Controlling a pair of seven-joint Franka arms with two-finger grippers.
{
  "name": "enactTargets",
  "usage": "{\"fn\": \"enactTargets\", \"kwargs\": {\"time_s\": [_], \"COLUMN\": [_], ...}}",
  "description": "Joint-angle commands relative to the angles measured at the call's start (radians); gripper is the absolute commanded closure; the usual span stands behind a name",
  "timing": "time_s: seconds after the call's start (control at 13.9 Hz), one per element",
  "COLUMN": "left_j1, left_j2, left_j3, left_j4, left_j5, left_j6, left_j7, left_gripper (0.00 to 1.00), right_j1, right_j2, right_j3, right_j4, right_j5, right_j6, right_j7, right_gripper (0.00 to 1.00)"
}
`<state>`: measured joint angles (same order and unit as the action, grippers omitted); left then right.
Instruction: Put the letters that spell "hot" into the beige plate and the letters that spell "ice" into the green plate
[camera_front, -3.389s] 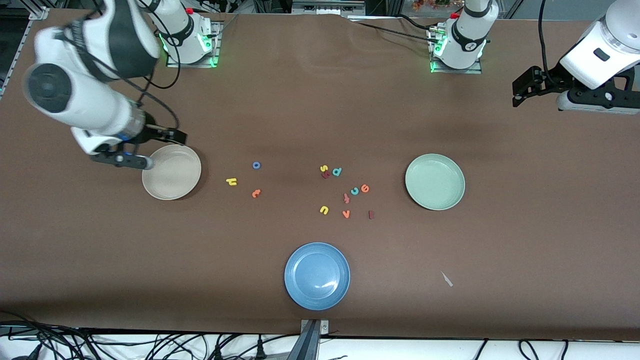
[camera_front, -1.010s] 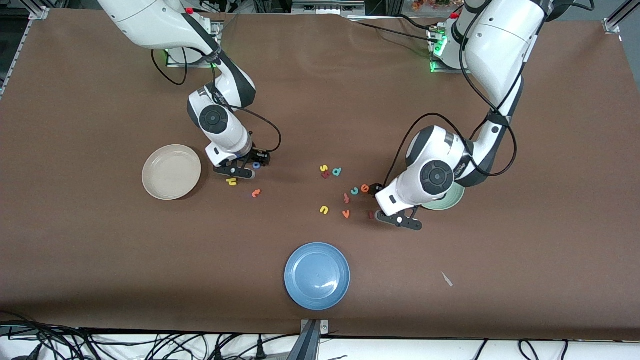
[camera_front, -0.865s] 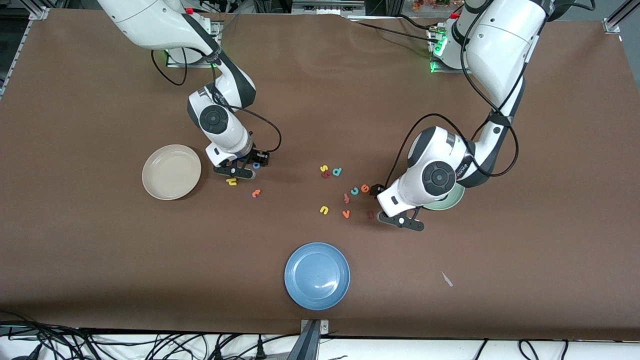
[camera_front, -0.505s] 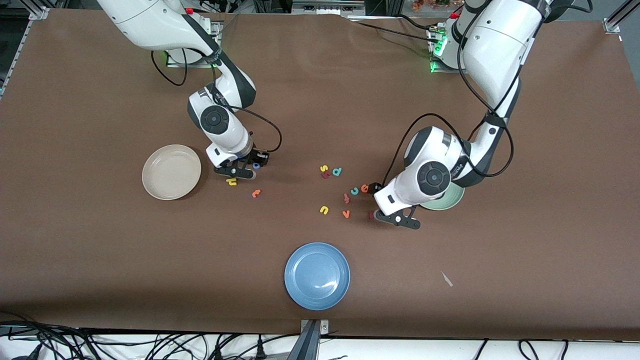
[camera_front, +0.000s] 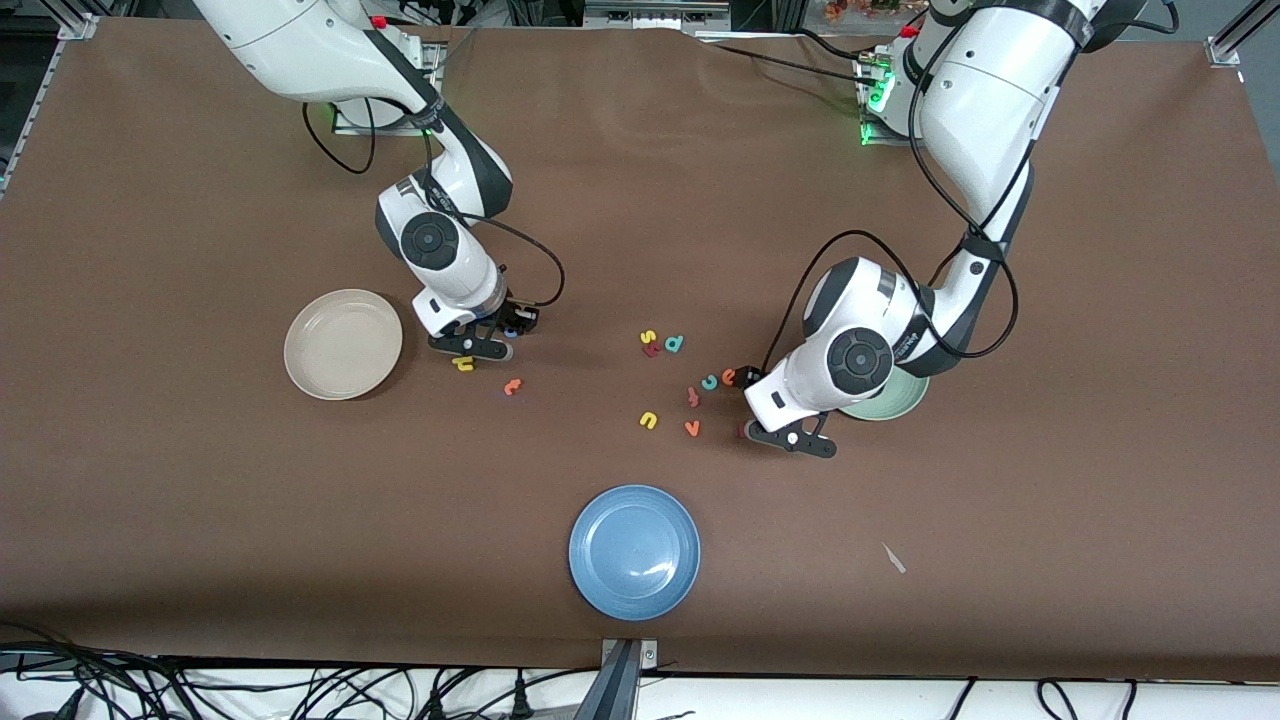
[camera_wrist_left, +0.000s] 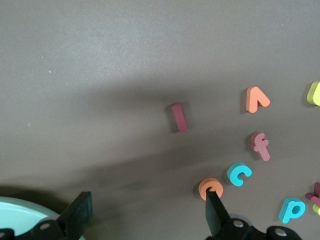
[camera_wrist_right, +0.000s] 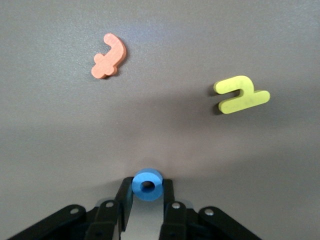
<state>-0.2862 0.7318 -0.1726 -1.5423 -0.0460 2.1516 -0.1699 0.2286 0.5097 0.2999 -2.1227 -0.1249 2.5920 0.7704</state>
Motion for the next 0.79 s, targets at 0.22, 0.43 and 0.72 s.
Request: {"fn": "enactTargets", "kwargs": {"time_s": [0.22,0.43,0.72], "left_j1": [-0.021,-0.018,-0.021], "left_j2": [0.029,0.070,0.073], "left_j3": [0.004,0.004,0.004], "left_j4": [0.024,0.024,0.022], "left_j5": [-0.014,-0.012,-0.014], "left_j6": [0.030,0.135,0.149], "left_j7": [-0.060,-0.062,-0.063], "left_gripper": [0.00,0.00,0.00], "right_j1": [0.001,0.001,0.001], "right_j2": [0.036,0.036,0.032], "right_j3": [0.002,0.002,0.002], "right_j4": [0.047,0.056,0.088], "right_j5": [-0.019,-0.019,-0.019], "right_j6": [0.002,0.000,-0.062], "right_j7": [-0.002,-0.003,-0.008], "right_gripper": [0.78,0.80,0.82]}}
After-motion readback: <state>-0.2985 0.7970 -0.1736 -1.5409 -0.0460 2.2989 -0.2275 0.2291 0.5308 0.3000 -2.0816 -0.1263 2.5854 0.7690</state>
